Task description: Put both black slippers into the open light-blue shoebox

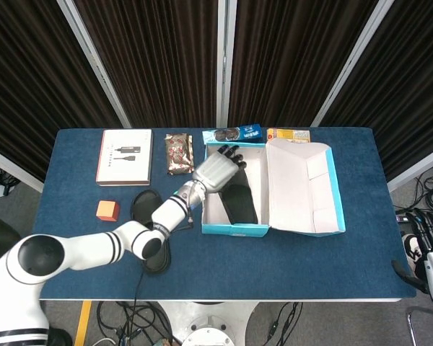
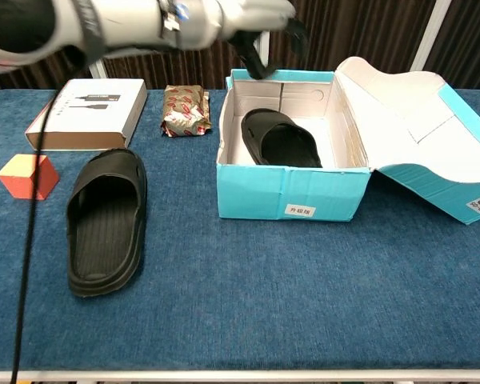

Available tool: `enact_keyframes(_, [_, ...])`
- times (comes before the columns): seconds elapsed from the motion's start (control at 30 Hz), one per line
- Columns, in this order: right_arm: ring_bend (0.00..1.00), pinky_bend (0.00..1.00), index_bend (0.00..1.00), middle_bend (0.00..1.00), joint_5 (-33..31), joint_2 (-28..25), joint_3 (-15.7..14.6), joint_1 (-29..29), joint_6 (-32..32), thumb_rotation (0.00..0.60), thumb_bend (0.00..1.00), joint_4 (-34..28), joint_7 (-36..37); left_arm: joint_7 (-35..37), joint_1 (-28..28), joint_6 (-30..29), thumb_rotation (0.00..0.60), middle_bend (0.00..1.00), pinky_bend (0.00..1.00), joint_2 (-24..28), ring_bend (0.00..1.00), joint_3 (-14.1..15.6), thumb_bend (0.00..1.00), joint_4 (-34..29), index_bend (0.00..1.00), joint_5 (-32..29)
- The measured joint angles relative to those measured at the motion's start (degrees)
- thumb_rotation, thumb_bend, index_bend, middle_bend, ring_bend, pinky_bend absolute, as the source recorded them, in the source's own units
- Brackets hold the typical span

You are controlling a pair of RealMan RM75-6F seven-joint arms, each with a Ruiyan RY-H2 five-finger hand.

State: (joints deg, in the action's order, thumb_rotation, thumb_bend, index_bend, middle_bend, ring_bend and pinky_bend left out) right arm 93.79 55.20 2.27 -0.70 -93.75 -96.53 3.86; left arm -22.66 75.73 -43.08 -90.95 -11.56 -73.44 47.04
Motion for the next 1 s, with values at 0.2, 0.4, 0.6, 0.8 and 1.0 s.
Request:
enact_keyframes(0.2, [0.0, 0.0, 0.0, 0.04, 0.3, 0.4, -0.1, 0.6, 0.7, 0.6, 0.12, 0.9, 0.8, 4.4, -9.0, -5.7, 0.6, 0.16, 0.19, 8.3, 0.16, 0.8, 0.27, -8.5, 0.2, 0.9])
enact_keyframes(0.4, [0.0, 0.0, 0.0, 0.04, 0.8, 0.9, -0.1, 1.2, 1.4, 0.6, 0.12, 1.5, 1.5, 3.2, -15.7, -8.2, 0.6, 0.16, 0.32, 15.2, 0.42, 5.4, 0.12, -16.5, 0.19, -3.1])
enact_keyframes(0.6, [0.0, 0.0, 0.0, 0.04, 1.2, 0.9, -0.3, 1.4, 1.4, 0.6, 0.12, 1.7, 1.7, 0.1, -17.7, -6.1, 0.6, 0.16, 0.49, 17.3, 0.56, 9.2, 0.06, -21.0, 0.11, -11.9])
enact_keyframes(0.8, [0.0, 0.0, 0.0, 0.04, 1.2, 0.9, -0.5, 0.9, 0.7, 0.6, 0.12, 1.9, 1.9, 0.0, -20.0, -4.9, 0.6, 0.14, 0.62, 18.6, 0.65, 11.6, 0.02, -25.9, 0.08, -14.0])
enact_keyframes(1.0, [0.0, 0.0, 0.0, 0.04, 1.2, 1.2, -0.7, 0.8, 0.6, 0.6, 0.12, 2.5, 2.6, 0.4, -20.1, -4.1, 0.6, 0.11, 0.64, 16.1, 0.66, 11.7, 0.02, -24.1, 0.05, -18.0])
